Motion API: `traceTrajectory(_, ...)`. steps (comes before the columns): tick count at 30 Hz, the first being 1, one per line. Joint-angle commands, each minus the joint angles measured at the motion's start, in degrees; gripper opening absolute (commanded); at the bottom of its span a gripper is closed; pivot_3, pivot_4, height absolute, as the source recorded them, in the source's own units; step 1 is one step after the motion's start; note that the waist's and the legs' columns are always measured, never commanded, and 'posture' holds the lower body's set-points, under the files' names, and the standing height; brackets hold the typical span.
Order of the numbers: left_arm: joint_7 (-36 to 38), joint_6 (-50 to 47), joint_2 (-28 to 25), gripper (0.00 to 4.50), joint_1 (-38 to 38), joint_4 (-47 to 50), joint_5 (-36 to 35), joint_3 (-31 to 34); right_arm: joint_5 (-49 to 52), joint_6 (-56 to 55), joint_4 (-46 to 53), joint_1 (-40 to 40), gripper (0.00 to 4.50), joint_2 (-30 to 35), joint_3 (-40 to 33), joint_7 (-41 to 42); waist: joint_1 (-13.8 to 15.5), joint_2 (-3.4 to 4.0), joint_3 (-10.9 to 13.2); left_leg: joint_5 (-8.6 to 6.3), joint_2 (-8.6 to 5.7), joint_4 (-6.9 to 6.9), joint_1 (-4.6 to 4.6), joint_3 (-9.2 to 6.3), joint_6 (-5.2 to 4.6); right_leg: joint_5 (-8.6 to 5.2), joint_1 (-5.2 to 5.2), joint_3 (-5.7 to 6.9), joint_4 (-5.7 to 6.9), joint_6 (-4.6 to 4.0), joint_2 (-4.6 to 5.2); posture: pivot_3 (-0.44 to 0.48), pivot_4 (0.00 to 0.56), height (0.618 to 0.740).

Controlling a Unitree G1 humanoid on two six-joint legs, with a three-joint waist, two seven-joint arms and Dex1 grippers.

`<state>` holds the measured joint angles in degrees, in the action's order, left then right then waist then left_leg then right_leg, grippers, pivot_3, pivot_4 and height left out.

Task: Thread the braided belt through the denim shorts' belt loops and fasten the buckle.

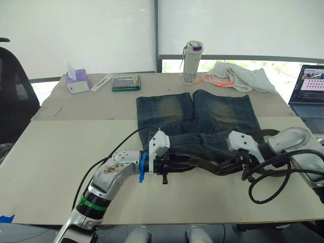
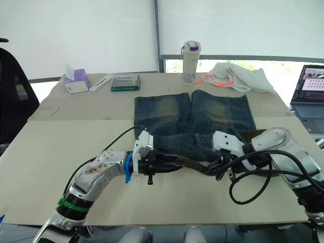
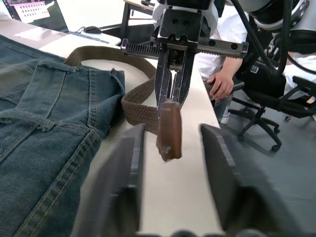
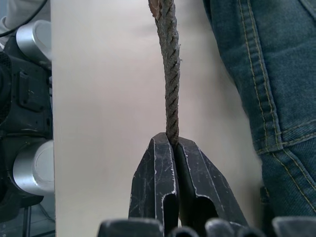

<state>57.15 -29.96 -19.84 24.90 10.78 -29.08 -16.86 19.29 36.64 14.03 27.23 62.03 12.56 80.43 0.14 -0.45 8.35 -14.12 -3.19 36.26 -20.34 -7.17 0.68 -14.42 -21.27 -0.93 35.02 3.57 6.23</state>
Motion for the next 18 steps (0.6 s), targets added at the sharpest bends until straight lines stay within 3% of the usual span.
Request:
traceTrajectory(1,0.76,1.86,0.94,0.05,1.49,-0.02,0.67,-0.22,0.18,-0.92,0.99,1.07,0.00,-0.22,-1.14,0.05,-0.01,0.00,0.00,0.00,0.00,0.00,0.00,0.00,0.00,0.00,0.00,0.00,0.00,0.00,0.00,0.000,0.150,0.740)
traceTrajectory(4,0.78,2.38,1.64,0.05,1.52,-0.69,1.17,-0.64,0.44,-1.61,1.01,0.46,0.00,-0.65,-1.69,-0.16,0.00,0.00,0.00,0.00,0.00,0.00,0.00,0.00,0.00,0.00,0.00,0.00,0.00,0.00,0.00,0.000,0.150,0.740)
traceTrajectory(5,0.59,2.53,2.02,0.00,1.27,-1.08,1.14,-0.48,0.82,-1.63,0.78,0.16,0.57,-0.97,-2.43,-0.69,0.00,0.00,0.00,0.00,0.00,0.00,0.00,-0.01,0.00,0.00,0.00,0.00,0.00,0.00,0.00,0.000,0.150,0.740)
traceTrajectory(7,-0.50,2.18,3.10,0.00,0.77,-2.38,0.50,0.73,2.09,-1.37,0.43,-0.57,0.94,-1.27,-4.49,-1.47,0.01,0.00,0.00,0.00,0.00,0.00,0.01,0.00,0.00,0.00,0.00,0.00,0.00,0.00,0.00,0.000,0.150,0.740)
traceTrajectory(8,-1.81,2.18,3.68,0.00,0.61,-3.17,0.64,1.62,3.39,-0.20,0.33,-1.35,1.34,-1.47,-6.83,-2.51,0.03,0.00,0.00,0.00,-0.01,0.00,-0.01,-0.01,0.00,0.00,0.00,0.00,0.00,0.00,0.00,0.000,0.150,0.740)
traceTrajectory(16,-12.01,-9.44,11.25,0.00,-0.67,-2.15,-10.89,11.41,25.58,20.03,4.93,-12.76,4.09,-9.56,-36.44,-16.34,0.64,-0.05,0.03,-0.01,-0.03,0.03,-0.05,-0.07,-0.02,0.07,0.01,0.00,0.00,-0.06,0.02,0.000,0.150,0.740)
traceTrajectory(18,-14.80,-12.75,13.38,0.00,-0.58,-2.40,-14.89,14.09,32.14,24.73,6.10,-15.82,4.09,-12.97,-42.33,-20.20,0.67,-0.09,0.03,-0.03,-0.02,0.04,-0.05,-0.08,-0.05,0.07,0.04,0.01,0.00,-0.06,0.02,0.000,0.150,0.740)
